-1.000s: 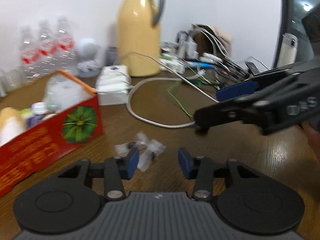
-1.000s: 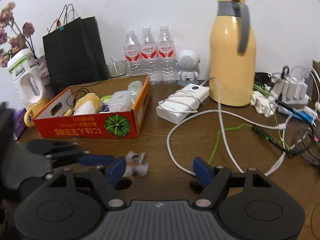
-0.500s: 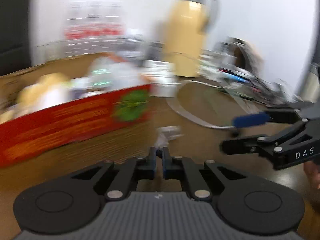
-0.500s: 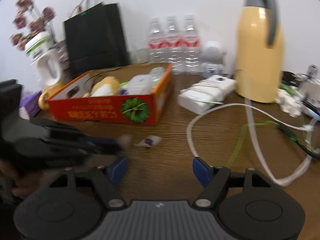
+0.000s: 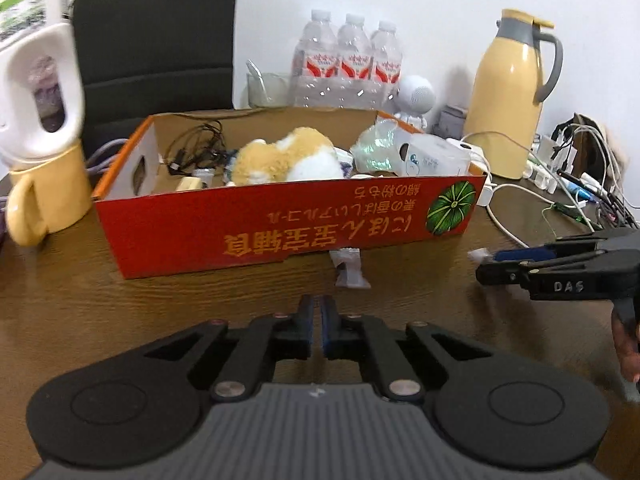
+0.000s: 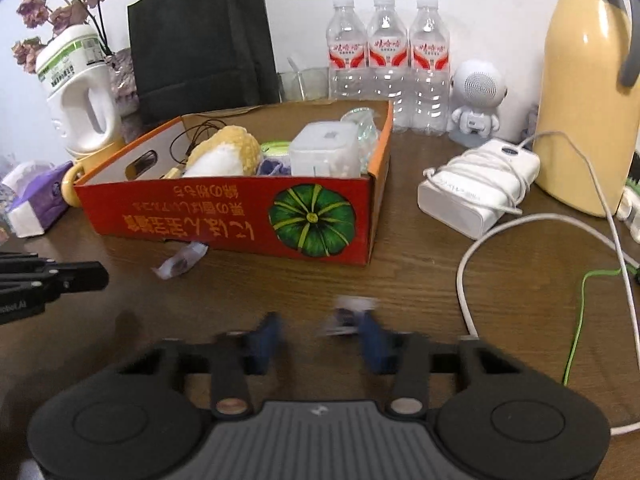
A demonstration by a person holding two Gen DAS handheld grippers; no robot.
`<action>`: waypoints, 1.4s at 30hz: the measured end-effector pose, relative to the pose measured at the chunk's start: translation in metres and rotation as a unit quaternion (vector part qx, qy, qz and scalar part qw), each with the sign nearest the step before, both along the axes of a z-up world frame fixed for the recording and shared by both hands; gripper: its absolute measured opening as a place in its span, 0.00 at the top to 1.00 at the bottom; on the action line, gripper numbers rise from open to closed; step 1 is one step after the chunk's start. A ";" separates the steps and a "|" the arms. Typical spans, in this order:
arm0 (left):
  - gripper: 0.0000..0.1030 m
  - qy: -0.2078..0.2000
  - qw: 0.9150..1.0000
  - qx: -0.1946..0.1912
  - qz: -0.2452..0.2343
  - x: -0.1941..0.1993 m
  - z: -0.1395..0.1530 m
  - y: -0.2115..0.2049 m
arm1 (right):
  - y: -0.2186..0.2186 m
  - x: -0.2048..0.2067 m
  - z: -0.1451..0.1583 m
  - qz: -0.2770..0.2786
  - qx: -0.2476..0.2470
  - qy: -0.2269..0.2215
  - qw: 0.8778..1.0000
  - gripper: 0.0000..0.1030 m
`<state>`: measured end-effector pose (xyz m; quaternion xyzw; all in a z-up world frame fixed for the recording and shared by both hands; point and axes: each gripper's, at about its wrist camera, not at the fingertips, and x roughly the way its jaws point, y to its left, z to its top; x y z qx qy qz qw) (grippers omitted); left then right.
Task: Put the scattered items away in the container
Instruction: 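Grasp the clear packet with the right gripper while the left grasps the white wrapped packet, then lift and carry both packets up over the box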
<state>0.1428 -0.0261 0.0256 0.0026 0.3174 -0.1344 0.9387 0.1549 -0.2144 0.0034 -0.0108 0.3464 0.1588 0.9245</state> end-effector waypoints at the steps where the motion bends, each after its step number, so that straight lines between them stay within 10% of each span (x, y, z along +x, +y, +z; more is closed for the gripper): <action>1: 0.92 -0.002 1.000 -0.005 -0.003 0.003 0.000 -0.002 | 0.004 0.000 -0.001 -0.001 -0.009 -0.006 1.000 0.79; 6: 0.59 0.003 1.000 -0.005 -0.026 0.023 -0.003 -0.022 | 0.015 -0.009 -0.004 -0.004 -0.037 -0.033 0.999 0.80; 14: 0.60 0.031 1.000 -0.003 -0.001 0.041 -0.013 -0.033 | 0.025 -0.011 -0.004 0.004 -0.021 -0.034 0.999 0.80; 17: 0.83 0.029 1.000 0.006 0.007 0.042 -0.014 -0.033 | 0.028 -0.012 -0.004 0.010 -0.012 -0.035 0.999 0.80; 24: 0.86 0.023 1.000 -0.015 0.004 0.022 -0.014 -0.031 | 0.027 -0.017 -0.003 0.007 -0.010 -0.049 0.999 0.80; 32: 0.86 -0.117 0.992 0.004 0.041 -0.060 0.034 -0.027 | 0.040 -0.057 0.022 -0.005 0.010 -0.110 0.994 0.80; 42: 0.86 -0.266 0.958 0.030 0.102 -0.161 0.088 -0.025 | 0.068 -0.162 0.081 -0.015 0.012 -0.253 0.967 0.80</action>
